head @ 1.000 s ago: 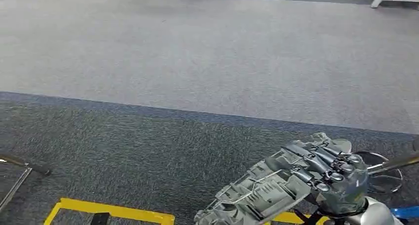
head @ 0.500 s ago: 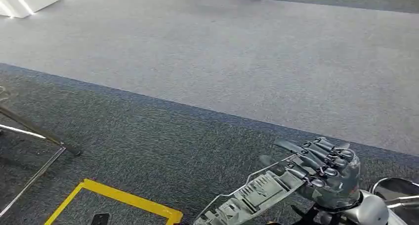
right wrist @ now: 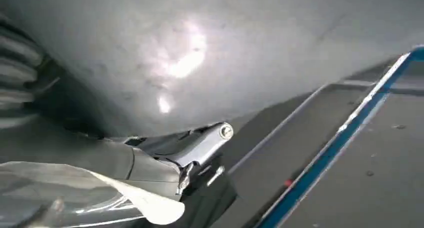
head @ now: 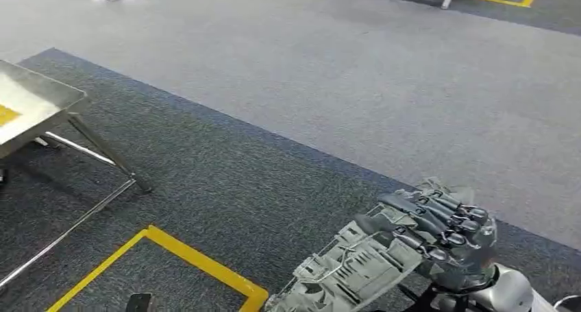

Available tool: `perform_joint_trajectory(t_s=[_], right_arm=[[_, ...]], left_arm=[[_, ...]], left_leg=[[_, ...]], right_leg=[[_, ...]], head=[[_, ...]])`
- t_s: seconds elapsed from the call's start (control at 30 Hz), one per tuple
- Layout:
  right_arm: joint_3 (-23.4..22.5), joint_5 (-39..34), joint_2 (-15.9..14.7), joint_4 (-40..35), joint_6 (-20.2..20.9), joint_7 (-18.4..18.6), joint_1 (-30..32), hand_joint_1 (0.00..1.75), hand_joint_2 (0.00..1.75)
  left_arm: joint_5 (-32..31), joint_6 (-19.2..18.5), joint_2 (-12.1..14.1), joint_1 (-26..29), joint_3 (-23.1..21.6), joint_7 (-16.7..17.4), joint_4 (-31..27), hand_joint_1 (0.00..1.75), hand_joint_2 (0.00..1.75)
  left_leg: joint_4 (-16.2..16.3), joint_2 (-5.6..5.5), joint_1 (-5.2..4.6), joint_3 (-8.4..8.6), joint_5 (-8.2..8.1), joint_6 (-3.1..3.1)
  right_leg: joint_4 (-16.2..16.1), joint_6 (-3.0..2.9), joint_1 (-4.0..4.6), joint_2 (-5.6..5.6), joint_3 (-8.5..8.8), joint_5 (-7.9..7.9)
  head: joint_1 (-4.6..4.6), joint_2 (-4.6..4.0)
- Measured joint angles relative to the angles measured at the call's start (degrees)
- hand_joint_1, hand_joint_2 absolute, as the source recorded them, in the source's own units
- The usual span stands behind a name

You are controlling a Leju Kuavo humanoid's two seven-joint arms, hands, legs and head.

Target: Take the parts from the cabinet and place them on the table.

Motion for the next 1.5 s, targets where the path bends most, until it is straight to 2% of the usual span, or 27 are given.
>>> perform_joint_trajectory(t_s=[0.03, 0.1, 0.13, 0.2, 0.33, 0.4, 0.43, 0.5, 0.53, 0.6, 0.63, 0.67, 0.7, 0.8, 0.87, 0.9, 0.93, 1.0, 1.03, 1.1, 1.17, 1.2, 1.23, 1.33, 1.37, 1.43, 1.5], right_arm=[[0.15, -0.42, 0.00, 0.24, 0.02, -0.07, -0.18, 1.75, 1.75], [0.31, -1.13, 0.04, 0.57, 0.07, -0.41, -0.76, 1.75, 1.75], [0.35, -1.64, 0.09, 0.72, 0.11, -0.70, -1.12, 1.75, 1.75], [0.61, -2.45, 0.31, 1.20, 0.24, -1.16, -2.03, 1.75, 1.75], [0.61, -4.71, 0.89, 2.16, 0.31, -2.19, -3.99, 1.75, 1.75], [0.59, -5.64, 1.14, 2.56, 0.31, -2.65, -4.66, 1.75, 1.75], [0.57, -6.22, 1.22, 2.69, 0.33, -3.08, -4.80, 1.75, 1.75], [0.46, -7.08, 1.22, 3.06, 0.35, -3.61, -4.85, 1.75, 1.75], [0.35, -7.47, 1.22, 3.23, 0.35, -3.91, -4.89, 1.75, 1.75], [0.02, -8.22, 1.22, 3.45, 0.35, -4.50, -4.95, 1.75, 1.75], [-0.24, -8.72, 1.22, 3.52, 0.35, -4.74, -5.05, 1.75, 1.75], [-0.48, -9.02, 1.22, 3.52, 0.35, -4.92, -5.17, 1.75, 1.75], [-0.70, -9.33, 1.22, 3.54, 0.37, -5.05, -5.27, 1.75, 1.75], [-1.36, -10.80, 1.22, 3.54, 0.63, -6.01, -5.49, 1.75, 1.75], [-1.53, -11.39, 1.27, 3.52, 0.96, -6.71, -5.87, 1.75, 1.75], [-1.86, -11.56, 1.27, 3.54, 1.14, -7.02, -6.04, 1.75, 1.75], [-2.21, -12.00, 1.29, 3.54, 1.16, -7.23, -6.22, 1.75, 1.75], [-2.27, -12.61, 1.33, 3.71, 1.53, -7.80, -6.19, 1.75, 1.75], [-2.27, -13.00, 1.33, 3.84, 1.64, -8.09, -6.11, 1.75, 1.75], [-2.36, -13.84, 1.38, 3.87, 1.71, -8.37, -6.13, 1.75, 1.75], [-2.56, -14.73, 1.38, 3.87, 1.79, -8.81, -6.16, 1.75, 1.75], [-2.73, -15.05, 1.38, 3.89, 1.84, -9.07, -6.15, 1.75, 1.75], [-2.78, -15.47, 1.42, 3.87, 1.97, -9.27, -6.19, 1.75, 1.75], [-2.95, -17.88, 1.75, 3.87, 2.95, -10.69, -6.39, 1.75, 1.75], [-3.10, -18.78, 1.90, 3.87, 3.39, -11.04, -6.48, 1.75, 1.75], [-3.32, -20.09, 2.34, 3.82, 3.91, -11.65, -6.62, 1.75, 1.75], [-3.52, -21.18, 2.49, 3.78, 4.48, -12.13, -6.47, 1.75, 1.75]], left_arm=[[0.15, 0.00, 0.00, 0.02, 0.07, -0.02, 0.00, 0.00, 1.75], [0.31, -0.02, 0.00, 0.13, 0.24, -0.04, 0.00, 0.00, 1.75], [0.50, -0.02, 0.00, 0.11, 0.35, -0.04, 0.00, 0.00, 1.75], [0.90, -0.04, 0.11, -0.16, 0.85, -0.22, 0.00, 0.00, 1.75], [2.18, -0.09, 0.24, 0.15, 1.85, -0.68, 0.00, 0.00, 1.75], [2.64, -0.11, 0.20, 0.03, 2.60, -0.98, 0.00, 0.00, 1.75], [2.95, -0.18, 0.20, -0.22, 2.77, -0.98, 0.00, 0.00, 1.75], [3.28, -0.09, 0.20, -0.31, 3.06, -0.98, 0.00, 0.00, 1.75], [3.28, -0.04, 0.20, -0.18, 3.28, -0.92, 0.00, 0.00, 1.75], [3.28, 0.04, 0.17, 0.16, 3.85, -0.72, 0.00, 0.00, 1.75], [3.37, 0.17, 0.15, 0.27, 4.15, -0.68, 0.00, 0.00, 1.75], [3.41, 0.18, 0.11, 0.29, 4.20, -0.68, 0.00, 0.00, 1.75], [3.43, 0.20, 0.11, 0.19, 4.22, -0.68, 0.00, 0.00, 1.75], [3.76, 0.31, 0.11, 0.15, 4.44, -0.70, 0.00, 0.00, 1.75], [3.98, 0.26, 0.28, 0.39, 4.83, -0.68, 0.00, 0.00, 1.75], [4.13, 0.13, 0.35, 0.33, 5.22, -0.70, 0.00, 0.00, 1.75], [4.22, 0.07, 0.53, 0.10, 5.49, -0.72, 0.00, 0.00, 1.75], [4.26, -0.09, 0.59, -0.06, 5.64, -0.77, 0.00, 0.00, 1.75], [4.26, -0.07, 0.59, -0.03, 5.66, -0.77, 0.00, 0.00, 1.75], [4.26, 0.07, 0.59, 0.09, 5.73, -0.76, 0.00, 0.00, 1.75], [4.22, 0.35, 0.59, 0.10, 5.79, -0.76, 0.00, 0.00, 1.75], [4.20, 0.37, 0.61, 0.11, 5.86, -0.72, 0.00, 0.00, 1.75], [4.13, 0.42, 0.63, -0.10, 5.92, -0.70, 0.00, 0.00, 1.75], [3.93, 0.42, 0.66, 0.40, 6.16, -0.70, 0.00, 0.00, 1.75], [3.89, 0.44, 0.85, 0.47, 6.38, -0.72, 0.00, 0.00, 1.75], [3.89, 0.44, 0.79, 0.33, 6.80, -0.76, 0.00, 0.00, 1.75], [3.85, 0.37, 0.83, 0.07, 6.97, -0.79, 0.00, 0.00, 1.75]], left_leg=[[0.07, -0.92, 0.01, 0.02, -0.01, -0.01], [0.39, -2.64, 0.18, 0.15, -0.19, -0.27], [0.75, -3.54, 0.34, 0.14, -0.45, -0.57], [1.86, -5.05, 0.16, -0.62, -0.95, -1.30], [1.66, -7.51, 0.76, -1.49, -0.40, -2.54], [4.34, -2.48, 0.34, -2.54, -2.27, -3.02], [8.55, -0.81, 0.53, -4.63, -4.40, -3.32], [17.16, 0.51, 0.79, -9.05, -7.67, -3.55], [18.68, 0.63, 0.87, -9.93, -7.62, -3.58], [14.60, 0.82, 0.91, -7.97, -4.03, -3.49], [9.37, 1.40, 0.89, -5.32, -1.17, -3.27], [4.54, 2.96, 0.73, -2.85, 0.96, -2.88], [2.86, 5.68, 0.02, -1.79, -0.08, -2.60], [2.06, 4.70, -0.52, -2.03, -0.42, -1.57], [0.89, 3.20, 0.23, -1.06, 0.04, -0.78], [0.64, 2.56, 0.26, -0.71, 0.04, -0.49], [0.65, 1.92, 0.34, -0.74, 0.05, -0.30], [0.67, 0.30, 0.34, -0.74, 0.01, 0.02], [0.68, -0.64, 0.31, -0.70, -0.02, 0.04], [0.74, -2.45, 0.34, -0.50, -0.09, -0.01], [1.01, -4.19, 0.55, -0.16, -0.40, -0.46], [1.13, -4.84, 0.58, -0.29, -0.58, -0.77], [1.78, -5.53, 0.38, -0.78, -0.73, -1.06], [1.24, -7.33, 0.92, -1.18, -0.29, -2.11], [1.54, -7.23, 0.91, -1.30, -0.59, -2.34], [5.80, -0.95, 0.50, -3.12, -3.31, -3.14], [15.38, 0.62, 0.91, -7.80, -7.63, -3.57]], right_leg=[[0.67, 0.07, 0.01, 0.11, -1.02, 0.67], [-4.77, 0.22, -0.27, 0.36, 0.59, 5.42], [-10.19, 0.40, -0.55, 1.36, 2.82, 8.64], [-15.12, 0.42, -1.14, 5.60, 5.18, 8.34], [-15.15, -1.29, -0.93, 3.17, 5.53, 8.67], [-15.50, -1.99, -0.83, 1.63, 6.09, 8.62], [-15.50, -2.23, -0.61, 0.63, 6.23, 8.48], [-15.49, -2.56, -0.31, -1.31, 6.39, 8.17], [-15.48, -2.56, -0.26, -2.11, 6.47, 8.02], [-15.48, -2.49, -0.22, -3.52, 6.89, 7.65], [-15.49, -2.33, -0.21, -4.25, 7.28, 7.42], [-15.49, -2.22, -0.17, -4.89, 7.66, 7.15], [-15.52, -1.93, -0.02, -5.31, 7.80, 6.95], [-15.85, -0.97, 0.33, -7.19, 8.22, 6.48], [-15.98, -0.34, 0.15, -8.07, 8.29, 5.79], [-14.60, -0.13, -0.02, -4.17, 8.29, 4.86], [-10.88, -0.16, -0.08, -1.92, 6.39, 2.97], [-1.76, 0.09, -0.17, -0.13, 1.22, -0.31], [1.08, 0.20, -0.15, 0.08, -0.90, -0.43], [-1.97, 0.23, -0.21, 0.20, -0.79, 3.47], [-12.00, 0.28, -0.56, 1.87, 3.31, 9.55], [-14.37, 0.29, -0.88, 4.55, 4.56, 9.22], [-15.74, 0.03, -1.03, 5.39, 5.62, 8.86], [-15.36, -1.14, -0.43, 3.62, 5.51, 8.83], [-15.86, -1.57, -0.93, 2.73, 5.83, 9.04], [-16.00, -2.31, -0.68, 1.30, 6.37, 8.74], [-15.99, -2.77, -0.46, -0.64, 6.75, 8.30]], head=[[0.11, 0.00], [0.07, 0.00], [0.13, 0.00], [0.26, 0.00], [0.15, 0.00], [-0.59, 0.00], [-0.53, 0.00], [-0.55, 0.00], [-0.57, 0.00], [-0.57, 0.00], [-0.59, 0.00], [-0.59, 0.00], [-0.52, 0.00], [-0.42, 0.00], [-0.48, 0.00], [-0.06, 0.00], [0.17, 0.00], [0.28, 0.00], [0.30, 0.00], [0.28, 0.00], [0.31, 0.00], [0.24, 0.00], [0.26, 0.00], [0.28, 0.00], [0.28, 0.00], [-0.46, 0.00], [-0.37, 0.00]])
